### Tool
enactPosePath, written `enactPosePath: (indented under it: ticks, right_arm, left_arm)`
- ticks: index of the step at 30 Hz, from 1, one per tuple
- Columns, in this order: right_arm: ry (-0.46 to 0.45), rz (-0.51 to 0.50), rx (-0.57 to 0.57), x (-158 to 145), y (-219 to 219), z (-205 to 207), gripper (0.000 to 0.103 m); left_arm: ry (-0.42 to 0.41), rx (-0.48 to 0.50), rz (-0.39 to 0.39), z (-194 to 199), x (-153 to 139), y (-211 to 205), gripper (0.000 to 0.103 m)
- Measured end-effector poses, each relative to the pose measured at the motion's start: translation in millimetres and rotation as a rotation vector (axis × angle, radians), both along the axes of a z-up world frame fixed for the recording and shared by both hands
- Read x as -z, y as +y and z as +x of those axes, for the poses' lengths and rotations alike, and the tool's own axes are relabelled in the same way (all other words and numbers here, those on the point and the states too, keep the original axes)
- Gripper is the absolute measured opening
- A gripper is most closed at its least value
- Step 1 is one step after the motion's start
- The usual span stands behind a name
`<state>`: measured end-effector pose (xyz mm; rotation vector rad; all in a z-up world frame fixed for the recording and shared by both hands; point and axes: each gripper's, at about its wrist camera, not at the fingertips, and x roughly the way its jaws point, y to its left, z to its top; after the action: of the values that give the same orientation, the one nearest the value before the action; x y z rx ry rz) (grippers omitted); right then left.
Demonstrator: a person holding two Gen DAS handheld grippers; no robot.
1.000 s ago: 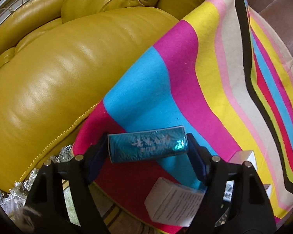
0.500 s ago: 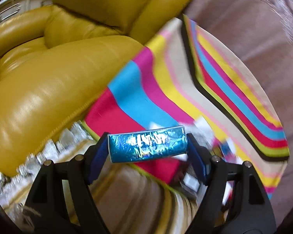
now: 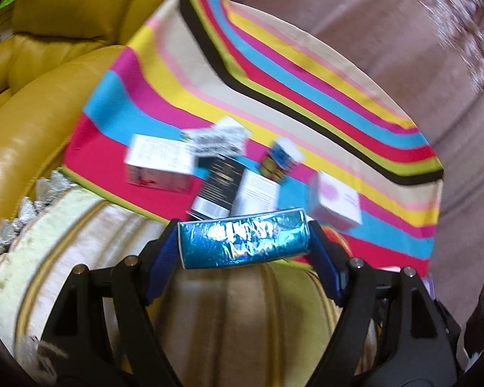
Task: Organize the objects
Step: 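Carry the packet and tissue pack to the purple-rimmed box and release them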
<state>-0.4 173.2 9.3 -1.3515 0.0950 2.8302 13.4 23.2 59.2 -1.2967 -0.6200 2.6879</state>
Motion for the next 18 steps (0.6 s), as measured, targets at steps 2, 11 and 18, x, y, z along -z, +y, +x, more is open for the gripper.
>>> enactPosePath:
  ticks: [2,11,18]
  right_arm:
    - [0.0,0.002,0.035,-1.2,8.0,5.0,0.076]
    - [-0.008,-0.006,0.174,-4.4,48.9,30.4,0.076]
    - [-0.002,-0.017,0.271,-8.3,83.4,55.3,0.076]
  left_arm:
    - [0.007,0.045,-0.006,1.2,-0.8,12.3,0.079]
    - [0.039,0.242,-0.029,9.8,-10.2,66.8,0.079]
    - [0.053,0.379,-0.051,16.1,-14.3,112.9,0.079]
